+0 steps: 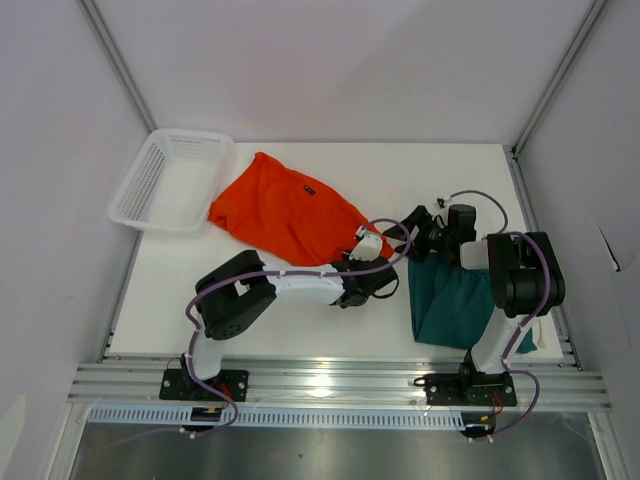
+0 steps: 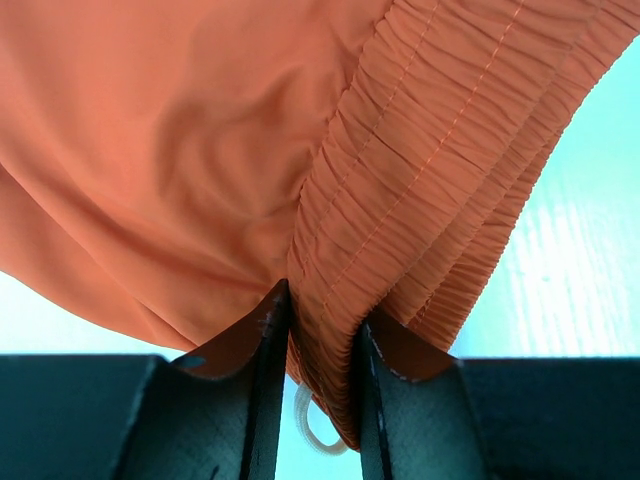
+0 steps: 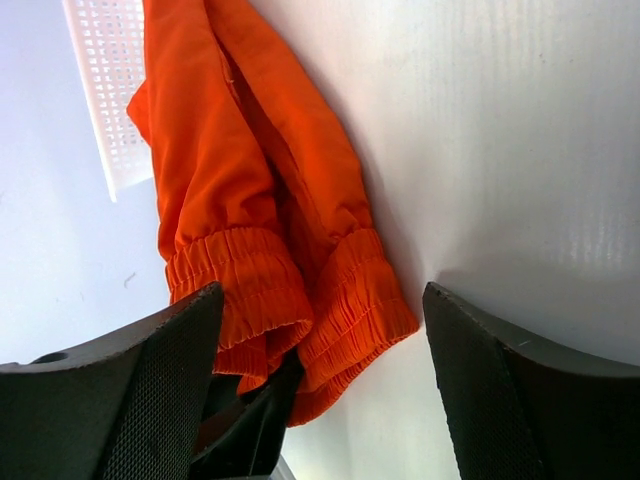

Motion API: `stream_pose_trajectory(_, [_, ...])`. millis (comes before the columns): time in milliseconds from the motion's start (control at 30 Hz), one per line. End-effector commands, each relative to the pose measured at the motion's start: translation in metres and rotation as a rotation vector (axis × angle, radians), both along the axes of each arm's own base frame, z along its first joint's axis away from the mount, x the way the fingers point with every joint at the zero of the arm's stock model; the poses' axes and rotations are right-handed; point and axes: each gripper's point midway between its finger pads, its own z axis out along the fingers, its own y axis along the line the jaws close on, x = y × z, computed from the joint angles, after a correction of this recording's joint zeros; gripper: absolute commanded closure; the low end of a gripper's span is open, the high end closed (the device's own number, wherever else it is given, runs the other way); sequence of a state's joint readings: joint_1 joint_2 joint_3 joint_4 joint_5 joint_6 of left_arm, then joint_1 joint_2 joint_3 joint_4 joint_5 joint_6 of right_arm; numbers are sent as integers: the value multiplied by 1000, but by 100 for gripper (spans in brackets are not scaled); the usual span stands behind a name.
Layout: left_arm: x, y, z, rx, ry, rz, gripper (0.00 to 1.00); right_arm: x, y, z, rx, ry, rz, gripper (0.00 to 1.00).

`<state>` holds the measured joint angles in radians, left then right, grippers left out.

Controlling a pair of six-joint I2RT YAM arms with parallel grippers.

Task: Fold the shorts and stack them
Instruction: Fold the shorts

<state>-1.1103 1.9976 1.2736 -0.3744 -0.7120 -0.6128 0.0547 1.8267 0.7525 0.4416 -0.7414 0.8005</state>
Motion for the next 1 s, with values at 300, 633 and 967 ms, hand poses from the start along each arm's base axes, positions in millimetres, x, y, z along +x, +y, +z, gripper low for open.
stream_pose_trajectory(300, [-29, 9, -47, -38, 121, 20, 73, 16, -6, 45, -40, -143, -22, 24])
stream_pose_trajectory(633, [-29, 6, -50, -51, 119, 16, 74, 11, 20, 37, -177, -139, 80, 41])
stream_pose_trajectory(967, [-29, 11, -52, -45, 113, 23, 75, 6, 20, 25, -263, -70, 94, 100])
